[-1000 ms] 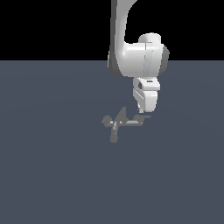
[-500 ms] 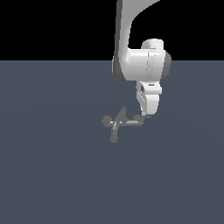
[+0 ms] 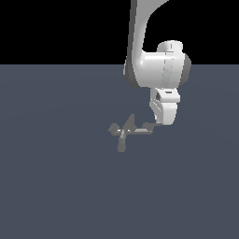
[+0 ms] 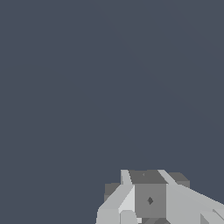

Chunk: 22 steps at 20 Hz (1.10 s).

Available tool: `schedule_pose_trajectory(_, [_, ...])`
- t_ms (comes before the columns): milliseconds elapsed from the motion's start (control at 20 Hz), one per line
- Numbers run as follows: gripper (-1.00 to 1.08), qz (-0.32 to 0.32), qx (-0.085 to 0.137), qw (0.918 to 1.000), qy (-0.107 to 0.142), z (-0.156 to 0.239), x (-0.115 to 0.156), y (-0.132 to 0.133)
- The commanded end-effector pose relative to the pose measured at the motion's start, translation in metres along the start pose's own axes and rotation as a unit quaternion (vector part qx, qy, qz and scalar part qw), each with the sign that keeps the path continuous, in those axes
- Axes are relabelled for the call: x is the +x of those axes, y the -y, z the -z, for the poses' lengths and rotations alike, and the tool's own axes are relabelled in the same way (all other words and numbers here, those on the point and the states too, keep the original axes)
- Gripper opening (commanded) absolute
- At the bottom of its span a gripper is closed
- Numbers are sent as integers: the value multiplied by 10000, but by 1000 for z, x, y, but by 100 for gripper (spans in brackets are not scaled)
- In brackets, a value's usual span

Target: Turn on the faucet by rotating a designated handle.

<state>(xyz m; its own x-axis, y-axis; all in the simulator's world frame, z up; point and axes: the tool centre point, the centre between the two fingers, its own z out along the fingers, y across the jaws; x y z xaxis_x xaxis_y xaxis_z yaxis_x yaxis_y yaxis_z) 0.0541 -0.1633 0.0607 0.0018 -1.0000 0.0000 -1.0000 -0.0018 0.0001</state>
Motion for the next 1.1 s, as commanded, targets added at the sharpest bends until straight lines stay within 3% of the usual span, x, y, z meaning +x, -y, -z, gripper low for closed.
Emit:
schedule_pose_trajectory(0, [-100,-3,0,10000,-1,0,4,-5])
schedule_pose_trajectory(650, [-100,-3,1,10000,0,0,2,-38])
schedule_pose_trajectory(750, [-100,7,78,10000,-18,-2,3,-28])
schedule_pose_trajectory(1050, [-100,2,43,10000,-10,-1,-11,-45])
